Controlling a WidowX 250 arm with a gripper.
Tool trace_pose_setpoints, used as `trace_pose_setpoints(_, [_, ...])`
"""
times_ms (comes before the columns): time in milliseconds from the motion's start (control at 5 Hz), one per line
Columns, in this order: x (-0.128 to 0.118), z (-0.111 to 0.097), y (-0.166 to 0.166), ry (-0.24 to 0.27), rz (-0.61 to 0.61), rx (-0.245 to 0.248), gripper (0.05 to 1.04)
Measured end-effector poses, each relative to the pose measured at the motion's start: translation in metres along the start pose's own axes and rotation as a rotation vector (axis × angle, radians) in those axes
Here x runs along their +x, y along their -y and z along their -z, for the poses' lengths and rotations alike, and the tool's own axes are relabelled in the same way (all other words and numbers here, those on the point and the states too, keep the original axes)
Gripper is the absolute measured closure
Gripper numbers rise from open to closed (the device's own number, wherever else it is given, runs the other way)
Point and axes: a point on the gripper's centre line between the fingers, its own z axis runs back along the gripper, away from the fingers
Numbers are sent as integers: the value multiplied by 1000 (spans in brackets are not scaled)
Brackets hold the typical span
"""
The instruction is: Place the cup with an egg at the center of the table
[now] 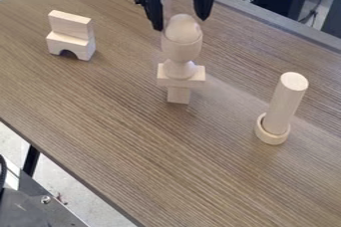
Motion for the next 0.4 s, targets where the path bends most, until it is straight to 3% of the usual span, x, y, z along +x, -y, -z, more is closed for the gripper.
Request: trace_pose_setpoints(400, [-5,-6,1,-5,5,-14,85])
